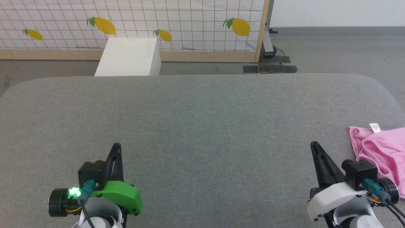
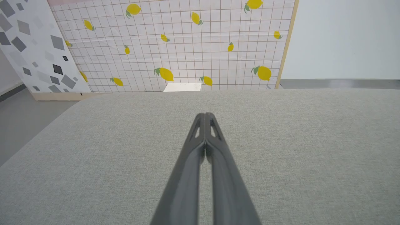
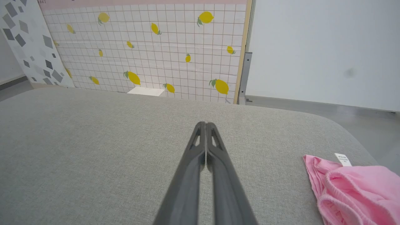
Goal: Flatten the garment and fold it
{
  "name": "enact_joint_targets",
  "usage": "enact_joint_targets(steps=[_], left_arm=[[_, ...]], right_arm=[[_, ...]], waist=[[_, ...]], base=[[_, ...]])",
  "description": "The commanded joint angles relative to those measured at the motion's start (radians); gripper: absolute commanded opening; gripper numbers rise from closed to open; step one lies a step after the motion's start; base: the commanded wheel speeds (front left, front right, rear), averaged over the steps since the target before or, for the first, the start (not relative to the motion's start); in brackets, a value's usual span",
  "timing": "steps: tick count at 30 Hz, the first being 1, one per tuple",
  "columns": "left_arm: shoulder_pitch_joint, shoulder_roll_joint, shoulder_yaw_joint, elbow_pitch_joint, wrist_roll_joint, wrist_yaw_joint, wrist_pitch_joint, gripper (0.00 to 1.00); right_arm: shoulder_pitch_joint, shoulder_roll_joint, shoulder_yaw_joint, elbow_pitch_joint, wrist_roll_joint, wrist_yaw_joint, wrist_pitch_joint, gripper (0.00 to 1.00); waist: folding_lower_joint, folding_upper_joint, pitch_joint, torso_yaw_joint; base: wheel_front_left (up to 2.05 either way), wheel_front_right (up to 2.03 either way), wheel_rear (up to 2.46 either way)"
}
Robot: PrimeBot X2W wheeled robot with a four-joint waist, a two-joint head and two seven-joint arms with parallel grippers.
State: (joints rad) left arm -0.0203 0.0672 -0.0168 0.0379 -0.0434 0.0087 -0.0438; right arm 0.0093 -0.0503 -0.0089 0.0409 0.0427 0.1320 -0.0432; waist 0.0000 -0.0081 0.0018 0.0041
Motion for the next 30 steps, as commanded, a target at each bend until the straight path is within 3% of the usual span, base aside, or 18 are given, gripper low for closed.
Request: enact_joint_targets(steps=[1,30], left_arm=[[0.013,-0.006,0.003,-0.008,0.010,-0.006,0.007,0.00],[0.020,-0.017,0.017,-0.038,0.043,-0.009,0.044,0.00]], right_arm=[[-0.008,0.000,0.002,-0.010,-0.014,-0.001,0.006,0.00],[-0.009,0.000,0.009,-0.041,-0.043,-0.001,0.043,0.00]], waist=[[0.0000,0.0069,0.000,0.000],[0.0000,0.0081,-0.002,-0.004]], base=[[0.00,0.00,0.00],[0.00,0.00,0.00]])
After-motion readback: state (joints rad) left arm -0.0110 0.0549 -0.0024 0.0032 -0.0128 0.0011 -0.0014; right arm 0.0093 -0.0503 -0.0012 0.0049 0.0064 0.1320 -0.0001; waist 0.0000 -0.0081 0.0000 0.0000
